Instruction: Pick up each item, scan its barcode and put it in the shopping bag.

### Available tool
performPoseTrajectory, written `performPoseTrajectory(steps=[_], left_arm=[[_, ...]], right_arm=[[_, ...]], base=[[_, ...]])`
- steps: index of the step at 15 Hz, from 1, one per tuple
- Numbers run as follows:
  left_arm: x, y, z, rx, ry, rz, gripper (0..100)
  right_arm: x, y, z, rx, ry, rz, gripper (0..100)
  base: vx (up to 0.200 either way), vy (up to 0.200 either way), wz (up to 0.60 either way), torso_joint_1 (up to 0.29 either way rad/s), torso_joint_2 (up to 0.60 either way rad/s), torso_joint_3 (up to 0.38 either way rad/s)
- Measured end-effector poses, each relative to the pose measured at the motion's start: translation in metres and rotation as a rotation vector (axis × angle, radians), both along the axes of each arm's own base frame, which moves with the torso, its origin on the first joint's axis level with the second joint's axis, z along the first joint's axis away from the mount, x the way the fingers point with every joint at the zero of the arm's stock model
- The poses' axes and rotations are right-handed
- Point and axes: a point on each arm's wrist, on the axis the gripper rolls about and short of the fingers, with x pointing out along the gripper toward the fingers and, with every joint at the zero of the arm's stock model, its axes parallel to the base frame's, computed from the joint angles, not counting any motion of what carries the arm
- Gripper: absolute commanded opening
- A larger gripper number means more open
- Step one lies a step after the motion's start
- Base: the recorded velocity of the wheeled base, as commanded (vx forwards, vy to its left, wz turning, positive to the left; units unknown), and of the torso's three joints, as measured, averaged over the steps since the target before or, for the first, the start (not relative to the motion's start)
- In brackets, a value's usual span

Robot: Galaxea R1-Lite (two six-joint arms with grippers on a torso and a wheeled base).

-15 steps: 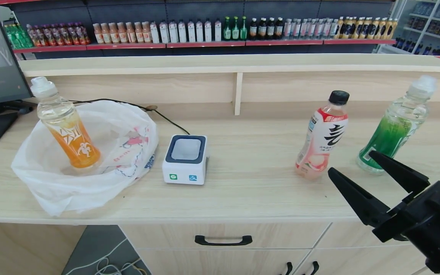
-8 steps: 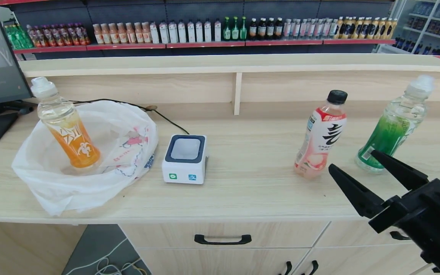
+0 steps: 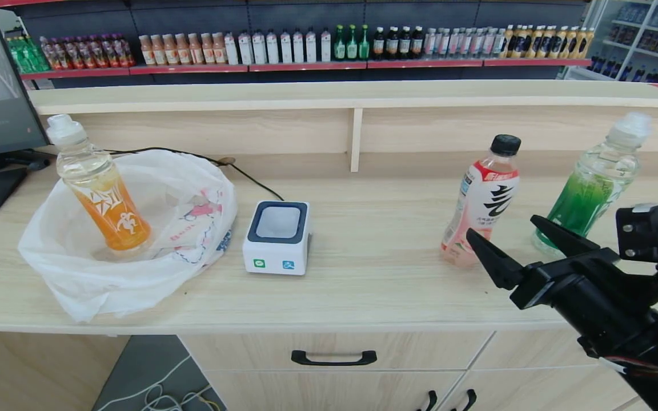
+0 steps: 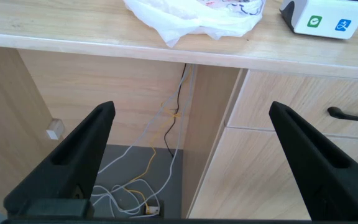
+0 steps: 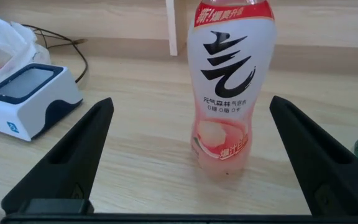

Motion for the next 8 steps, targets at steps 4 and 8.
performPoseTrajectory(steps=[4, 8], left_arm=[[0.000, 0.000, 0.000, 0.000, 0.000, 0.000, 100], [0.000, 0.000, 0.000, -0.001, 0.000, 0.000, 100]], right_arm=[[0.008, 0.003, -0.007, -0.017, 0.028, -0.007, 100], [0.021, 0.007, -0.012, -0.025, 0.041, -0.019, 100]], base=[[0.000, 0.000, 0.00, 0.000, 0.00, 0.000], [0.000, 0.000, 0.00, 0.000, 0.00, 0.000]])
